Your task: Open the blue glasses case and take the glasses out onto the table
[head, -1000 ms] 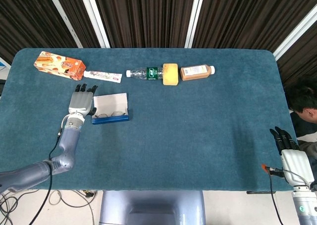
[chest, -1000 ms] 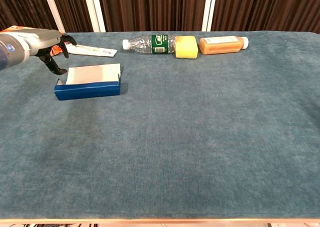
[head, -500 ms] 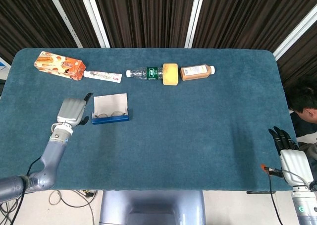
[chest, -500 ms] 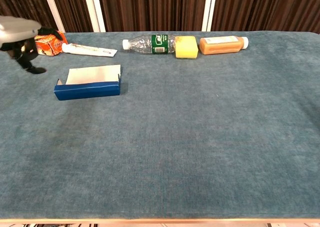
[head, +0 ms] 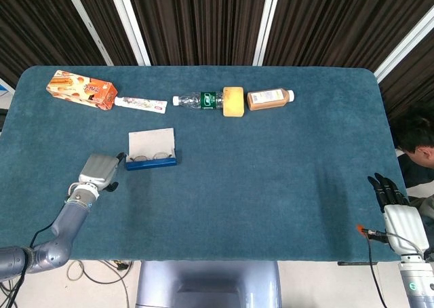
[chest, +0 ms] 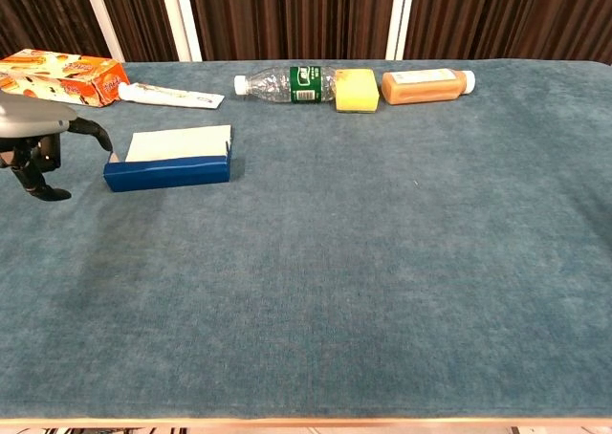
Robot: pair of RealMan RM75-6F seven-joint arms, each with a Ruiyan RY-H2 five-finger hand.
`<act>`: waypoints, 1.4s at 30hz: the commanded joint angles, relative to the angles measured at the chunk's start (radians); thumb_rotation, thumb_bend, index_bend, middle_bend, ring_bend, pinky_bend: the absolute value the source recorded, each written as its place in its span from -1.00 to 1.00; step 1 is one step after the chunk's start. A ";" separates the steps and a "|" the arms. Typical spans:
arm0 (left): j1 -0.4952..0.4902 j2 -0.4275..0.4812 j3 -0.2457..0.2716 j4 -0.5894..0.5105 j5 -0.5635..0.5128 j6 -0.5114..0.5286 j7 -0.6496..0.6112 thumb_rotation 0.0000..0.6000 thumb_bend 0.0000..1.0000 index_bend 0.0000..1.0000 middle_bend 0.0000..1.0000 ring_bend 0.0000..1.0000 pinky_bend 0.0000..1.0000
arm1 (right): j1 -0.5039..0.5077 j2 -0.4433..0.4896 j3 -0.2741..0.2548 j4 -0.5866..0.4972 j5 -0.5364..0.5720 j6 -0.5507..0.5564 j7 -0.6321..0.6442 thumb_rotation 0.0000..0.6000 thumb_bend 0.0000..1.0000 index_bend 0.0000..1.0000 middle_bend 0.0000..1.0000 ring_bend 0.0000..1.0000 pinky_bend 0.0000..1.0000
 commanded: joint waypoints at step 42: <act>-0.123 0.054 0.114 -0.278 -0.053 -0.009 0.063 1.00 -0.42 -0.56 0.89 0.32 0.39 | -0.002 0.003 -0.004 -0.002 -0.015 0.007 0.008 1.00 -0.57 -1.00 -1.00 -1.00 -0.57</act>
